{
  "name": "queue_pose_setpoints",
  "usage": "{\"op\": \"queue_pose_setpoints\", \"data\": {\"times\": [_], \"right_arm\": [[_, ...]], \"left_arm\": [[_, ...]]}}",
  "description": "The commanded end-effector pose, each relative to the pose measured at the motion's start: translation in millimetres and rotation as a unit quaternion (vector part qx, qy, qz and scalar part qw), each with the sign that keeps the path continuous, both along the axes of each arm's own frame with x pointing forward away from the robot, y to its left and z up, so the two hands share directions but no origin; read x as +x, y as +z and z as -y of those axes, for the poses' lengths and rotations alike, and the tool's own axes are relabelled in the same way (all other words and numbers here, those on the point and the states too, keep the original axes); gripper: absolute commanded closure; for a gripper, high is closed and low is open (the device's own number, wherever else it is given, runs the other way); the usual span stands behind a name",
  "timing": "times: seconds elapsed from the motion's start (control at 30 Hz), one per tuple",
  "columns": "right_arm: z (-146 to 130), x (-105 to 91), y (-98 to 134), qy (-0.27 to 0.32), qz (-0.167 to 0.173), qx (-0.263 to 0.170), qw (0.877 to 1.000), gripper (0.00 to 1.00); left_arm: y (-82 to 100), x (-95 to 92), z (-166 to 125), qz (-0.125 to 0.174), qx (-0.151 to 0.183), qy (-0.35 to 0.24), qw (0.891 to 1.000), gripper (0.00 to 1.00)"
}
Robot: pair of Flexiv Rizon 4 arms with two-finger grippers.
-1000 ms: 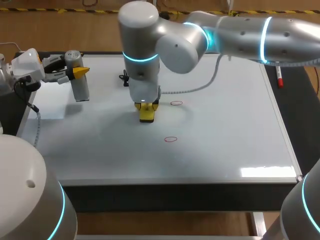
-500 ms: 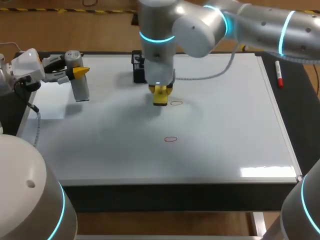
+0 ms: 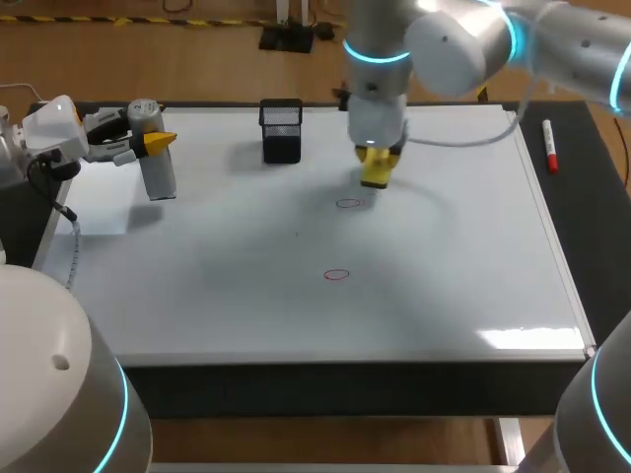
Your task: Pick up the inspection probe, press it on each red-marked spot on the whiteboard one by one, put down the probe, pick up the eraser, and wipe off all the red marks.
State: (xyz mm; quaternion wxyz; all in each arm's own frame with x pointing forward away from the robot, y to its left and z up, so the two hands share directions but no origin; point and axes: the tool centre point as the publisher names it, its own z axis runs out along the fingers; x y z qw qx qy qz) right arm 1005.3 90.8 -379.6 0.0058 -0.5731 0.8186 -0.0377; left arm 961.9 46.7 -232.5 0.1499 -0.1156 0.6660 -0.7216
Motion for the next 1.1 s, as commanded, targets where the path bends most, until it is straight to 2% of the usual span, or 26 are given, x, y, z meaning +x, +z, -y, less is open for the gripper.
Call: {"op": "queue_pose_setpoints", "data": {"times": [0.03, 0.23, 0.57, 0.77, 0.83, 1.1], "right_arm": [[40.6, 5.1, 2.5, -0.018, -0.005, 0.006, 1.000, 1.00], [82.9, 14.7, -2.9, -0.063, -0.013, 0.004, 0.998, 1.00], [132.4, 22.4, -12.0, -0.106, -0.024, 0.000, 0.994, 1.00], [144.7, 25.3, -15.3, -0.120, -0.027, -0.006, 0.992, 1.00], [146.8, 25.7, -16.3, -0.131, -0.026, -0.020, 0.991, 1.00], [147.4, 26.0, -16.9, -0.129, -0.024, -0.017, 0.991, 1.00]], "left_arm": [[1.7, -0.5, -0.3, 0.000, 0.000, 0.000, 1.000, 1.00], [1.7, -0.5, -0.3, 0.000, 0.000, 0.000, 1.000, 1.00], [1.7, -0.5, -0.3, 0.000, 0.000, 0.000, 1.000, 1.00], [1.7, -0.5, -0.3, 0.000, 0.000, 0.000, 1.000, 1.00], [1.7, -0.5, -0.3, 0.000, 0.000, 0.000, 1.000, 1.00], [1.7, -0.5, -0.3, 0.000, 0.000, 0.000, 1.000, 1.00]]}}
